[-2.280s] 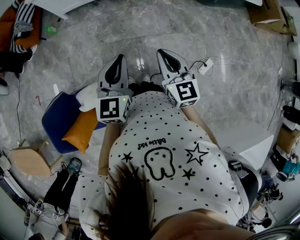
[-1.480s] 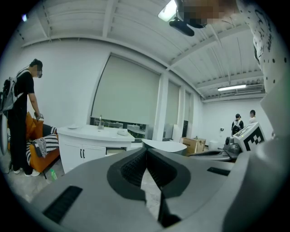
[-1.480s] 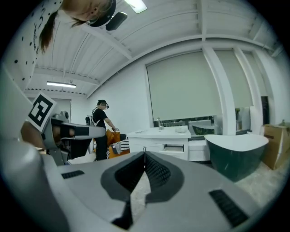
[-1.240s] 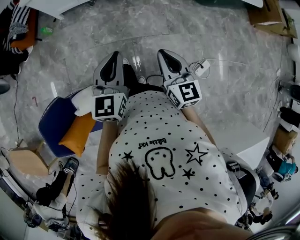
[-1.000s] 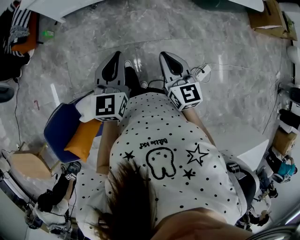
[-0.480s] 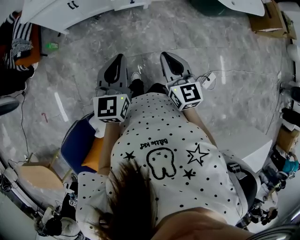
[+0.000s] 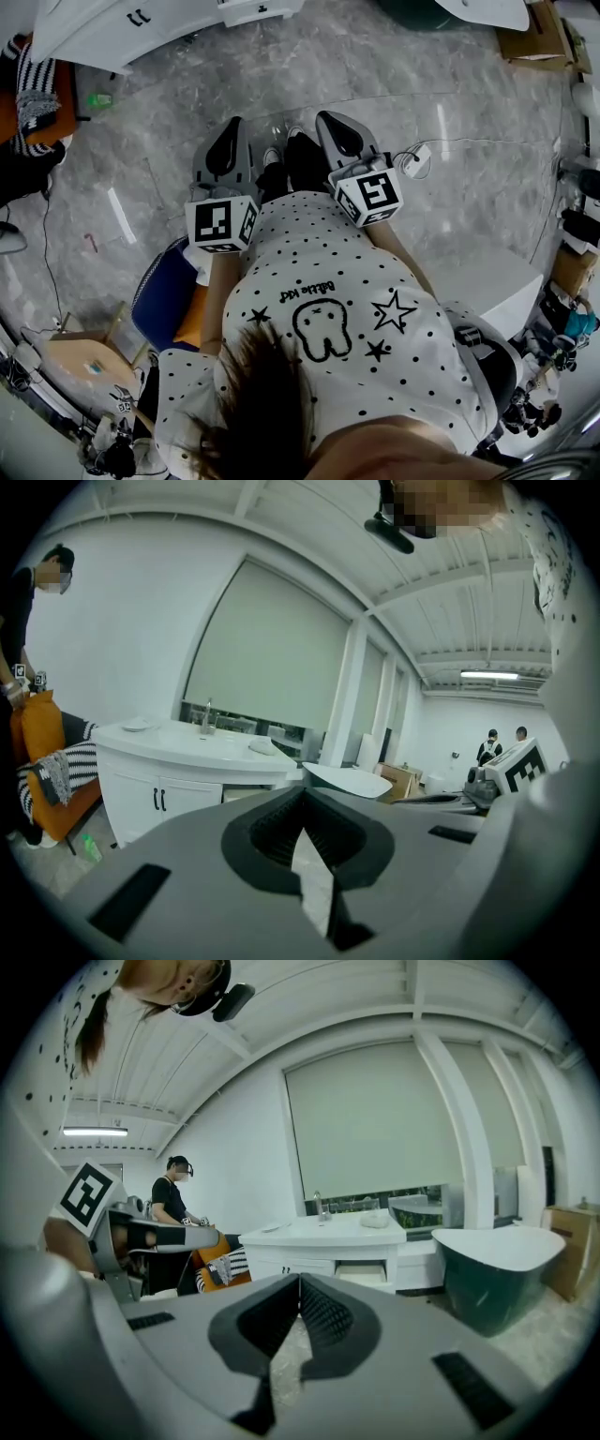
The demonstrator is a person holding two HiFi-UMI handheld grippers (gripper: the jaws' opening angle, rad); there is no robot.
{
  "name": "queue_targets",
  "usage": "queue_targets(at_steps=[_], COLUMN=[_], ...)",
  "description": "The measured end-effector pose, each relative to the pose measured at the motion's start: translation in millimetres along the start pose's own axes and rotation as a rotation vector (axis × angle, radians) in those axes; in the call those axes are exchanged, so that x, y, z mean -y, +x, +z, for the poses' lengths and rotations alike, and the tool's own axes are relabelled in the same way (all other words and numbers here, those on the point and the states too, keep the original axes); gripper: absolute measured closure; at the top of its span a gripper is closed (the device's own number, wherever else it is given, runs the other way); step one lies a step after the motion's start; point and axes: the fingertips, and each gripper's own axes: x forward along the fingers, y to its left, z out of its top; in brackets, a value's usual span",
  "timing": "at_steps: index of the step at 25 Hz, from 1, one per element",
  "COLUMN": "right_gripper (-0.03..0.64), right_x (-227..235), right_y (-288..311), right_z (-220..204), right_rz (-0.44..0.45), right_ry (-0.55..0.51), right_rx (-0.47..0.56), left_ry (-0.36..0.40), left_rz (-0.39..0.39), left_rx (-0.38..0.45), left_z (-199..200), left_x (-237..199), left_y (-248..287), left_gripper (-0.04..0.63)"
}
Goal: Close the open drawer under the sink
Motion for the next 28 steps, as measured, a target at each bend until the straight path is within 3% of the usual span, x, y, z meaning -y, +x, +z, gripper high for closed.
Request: queue_targets(at_steps=[6,22,28], right_gripper=[0.603,0.603,0.603], right_x=[17.8,116.9,135.3], right_y=[19.7,75.5,82.7], right_z=[11.3,52.3,55.5], right_rz=[0.051,0.114,0.123], right_ry=[-0.014,-0.037,-0.038], right_rx=[-0.010,0.032,0.033], left_ry=[0.003,0.021,0.022], left_rz=[0.029,0.107,0.111], left_rx=[0.017,0.122,0.121], left_z=[12.6,55.0,57.7], left_x=[-0.4,5.3,10.7], left_y=[24.6,118.1,138.5], left_gripper=[0.589,0.589,0.589])
